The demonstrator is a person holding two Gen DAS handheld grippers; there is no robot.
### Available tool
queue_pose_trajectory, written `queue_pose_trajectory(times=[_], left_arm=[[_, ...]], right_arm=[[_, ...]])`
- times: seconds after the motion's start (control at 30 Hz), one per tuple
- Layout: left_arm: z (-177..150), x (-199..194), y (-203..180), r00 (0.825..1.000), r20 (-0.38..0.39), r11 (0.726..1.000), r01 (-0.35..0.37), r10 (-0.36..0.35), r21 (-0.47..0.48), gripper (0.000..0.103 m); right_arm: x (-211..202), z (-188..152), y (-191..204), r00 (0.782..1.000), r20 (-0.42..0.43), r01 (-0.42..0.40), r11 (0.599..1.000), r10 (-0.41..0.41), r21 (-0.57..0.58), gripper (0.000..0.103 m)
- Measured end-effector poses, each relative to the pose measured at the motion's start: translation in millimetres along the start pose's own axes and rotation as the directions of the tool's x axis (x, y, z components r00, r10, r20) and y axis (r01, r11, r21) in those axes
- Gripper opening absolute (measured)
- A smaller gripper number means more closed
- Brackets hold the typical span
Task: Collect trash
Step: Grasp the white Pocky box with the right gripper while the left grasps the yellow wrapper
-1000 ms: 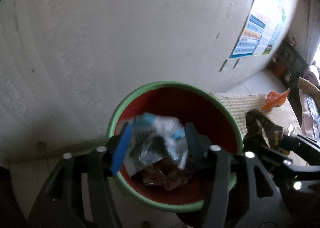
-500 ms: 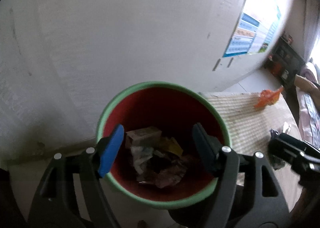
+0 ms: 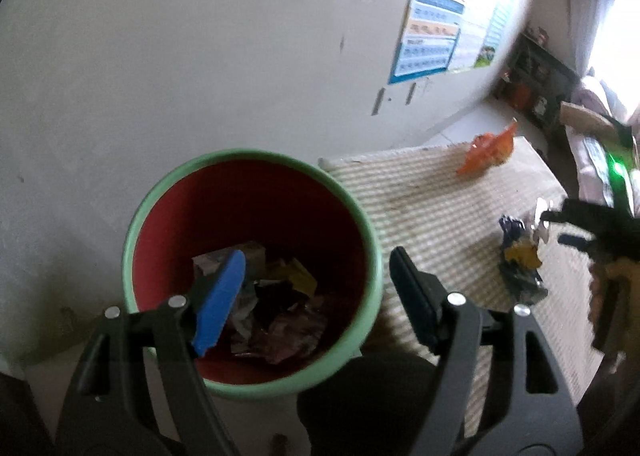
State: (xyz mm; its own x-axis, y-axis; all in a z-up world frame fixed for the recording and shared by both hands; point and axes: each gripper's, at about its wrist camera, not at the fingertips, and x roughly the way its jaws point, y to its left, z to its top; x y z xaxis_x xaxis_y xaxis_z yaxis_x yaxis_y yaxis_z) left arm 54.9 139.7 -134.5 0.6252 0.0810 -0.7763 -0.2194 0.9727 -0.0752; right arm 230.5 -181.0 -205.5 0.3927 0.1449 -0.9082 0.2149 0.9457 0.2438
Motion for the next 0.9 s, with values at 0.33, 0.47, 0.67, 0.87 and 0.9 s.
queue_pose_trajectory(times=[0.33,0.47,0.67,0.87,0.9], left_arm=[[0,6,-36,0.999,-0.037,0.996,0.021,-0.018,0.084,0.073],[4,7,-61,0.997,-0.04,0.992,0.068,-0.064,0.106,0.073],[8,21,-135,0.977,-0.06,0.958,0.21,-0.202,0.194,0.076],[2,55,-203,0.967,-0.113,0.914,0.252,-0.228,0.318,0.076],[3,61,-210,0.965,-0.123,0.911,0.26,-0.232,0.321,0.076]], right_arm=[[14,7,-16,0.998,-0.027,-0.053,0.999,0.053,-0.003,0.035],[-15,-18,-27,0.995,0.025,-0.096,0.994,0.098,-0.045,0.034],[-53,-81,-42,0.991,0.045,-0.122,0.987,0.127,-0.106,0.035],[-74,-130,-51,0.991,0.08,-0.097,0.988,0.107,-0.123,0.035],[-74,-136,-53,0.992,0.08,-0.091,0.988,0.101,-0.128,0.035]])
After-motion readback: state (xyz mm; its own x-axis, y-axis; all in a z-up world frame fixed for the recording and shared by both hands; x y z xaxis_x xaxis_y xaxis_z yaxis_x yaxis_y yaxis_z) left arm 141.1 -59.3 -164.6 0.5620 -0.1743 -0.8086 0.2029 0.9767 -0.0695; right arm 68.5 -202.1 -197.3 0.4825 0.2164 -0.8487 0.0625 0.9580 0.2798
